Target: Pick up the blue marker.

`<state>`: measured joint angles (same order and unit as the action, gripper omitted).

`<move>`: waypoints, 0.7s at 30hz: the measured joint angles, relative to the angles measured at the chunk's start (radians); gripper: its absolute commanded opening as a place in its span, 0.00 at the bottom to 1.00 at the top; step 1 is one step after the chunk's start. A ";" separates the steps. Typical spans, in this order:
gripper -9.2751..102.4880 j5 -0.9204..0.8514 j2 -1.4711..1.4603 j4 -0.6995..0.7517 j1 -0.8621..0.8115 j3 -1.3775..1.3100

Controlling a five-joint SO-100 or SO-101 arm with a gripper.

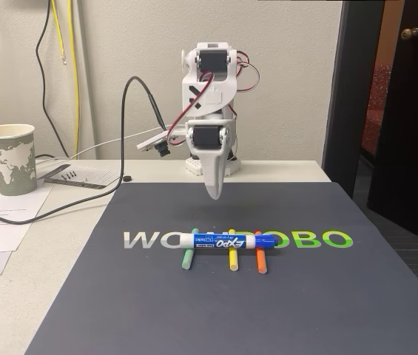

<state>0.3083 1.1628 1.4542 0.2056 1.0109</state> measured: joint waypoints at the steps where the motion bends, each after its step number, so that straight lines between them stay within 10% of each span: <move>1: 0.08 0.000 0.000 0.000 0.000 0.000; 21: 0.08 -0.002 -0.112 0.063 0.000 -0.173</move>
<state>0.3068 1.0508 1.5171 0.2056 0.8376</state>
